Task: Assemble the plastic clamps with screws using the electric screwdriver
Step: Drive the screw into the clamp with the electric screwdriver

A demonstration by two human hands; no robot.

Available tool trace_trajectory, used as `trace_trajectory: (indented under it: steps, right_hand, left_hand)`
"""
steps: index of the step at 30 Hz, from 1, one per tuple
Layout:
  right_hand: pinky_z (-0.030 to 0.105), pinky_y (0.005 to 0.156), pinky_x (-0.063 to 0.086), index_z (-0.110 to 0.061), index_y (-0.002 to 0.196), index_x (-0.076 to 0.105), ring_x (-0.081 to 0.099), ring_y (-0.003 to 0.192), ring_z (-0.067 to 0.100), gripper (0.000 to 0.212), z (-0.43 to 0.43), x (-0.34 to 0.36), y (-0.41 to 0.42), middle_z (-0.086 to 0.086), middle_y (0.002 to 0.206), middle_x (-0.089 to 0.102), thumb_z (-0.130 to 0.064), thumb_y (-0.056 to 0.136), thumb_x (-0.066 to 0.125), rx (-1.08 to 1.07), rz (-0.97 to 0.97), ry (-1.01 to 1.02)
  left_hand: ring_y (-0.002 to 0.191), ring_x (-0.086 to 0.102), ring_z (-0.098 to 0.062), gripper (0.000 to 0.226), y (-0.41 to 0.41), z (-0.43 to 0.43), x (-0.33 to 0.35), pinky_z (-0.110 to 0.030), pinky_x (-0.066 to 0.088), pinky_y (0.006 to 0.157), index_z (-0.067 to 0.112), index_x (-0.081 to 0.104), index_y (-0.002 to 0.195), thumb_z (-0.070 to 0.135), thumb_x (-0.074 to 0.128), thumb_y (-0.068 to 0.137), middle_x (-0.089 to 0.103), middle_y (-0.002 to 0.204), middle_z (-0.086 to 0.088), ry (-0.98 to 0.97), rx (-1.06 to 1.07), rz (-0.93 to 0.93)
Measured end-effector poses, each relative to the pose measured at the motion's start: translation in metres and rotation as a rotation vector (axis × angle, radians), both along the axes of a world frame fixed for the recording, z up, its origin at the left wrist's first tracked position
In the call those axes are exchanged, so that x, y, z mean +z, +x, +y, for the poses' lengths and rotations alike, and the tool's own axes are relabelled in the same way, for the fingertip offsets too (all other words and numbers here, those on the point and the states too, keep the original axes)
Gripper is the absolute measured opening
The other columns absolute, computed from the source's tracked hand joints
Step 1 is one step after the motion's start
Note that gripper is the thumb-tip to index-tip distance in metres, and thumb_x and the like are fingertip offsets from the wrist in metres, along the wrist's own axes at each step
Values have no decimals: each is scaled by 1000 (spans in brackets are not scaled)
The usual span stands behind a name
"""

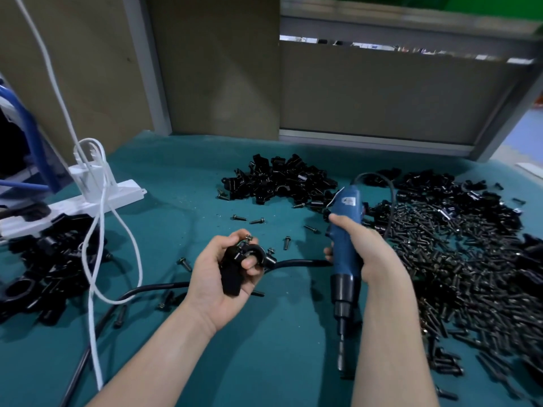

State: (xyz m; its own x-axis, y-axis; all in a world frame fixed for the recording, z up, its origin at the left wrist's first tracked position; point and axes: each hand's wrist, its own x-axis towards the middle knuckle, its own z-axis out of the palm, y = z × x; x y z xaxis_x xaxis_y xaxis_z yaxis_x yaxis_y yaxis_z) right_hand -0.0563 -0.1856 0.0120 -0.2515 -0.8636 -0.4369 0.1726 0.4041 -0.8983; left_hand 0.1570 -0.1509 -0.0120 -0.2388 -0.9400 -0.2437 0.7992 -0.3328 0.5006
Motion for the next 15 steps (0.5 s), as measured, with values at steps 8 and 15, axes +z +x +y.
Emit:
trace_trajectory:
  steps: [8,15]
  right_hand:
    - [32,60,45,-5,103,51,55,75,23,44,-7,11,22,11,97,58,-36,83,75,186,723,84]
    - [29,70,52,-12,114,59,67,93,25,51,9,50,27,13,116,62,-54,85,65,71,856,-90]
  left_hand:
    - [44,43,-14,9,-1,-1,0,-22,42,42,8,61,74,13,54,71,54,71,-7,-76,-11,-34]
    - [45,44,-16,34,-8,3,-1,-22,37,44,11,60,73,2,34,94,56,66,-2,-277,106,-342]
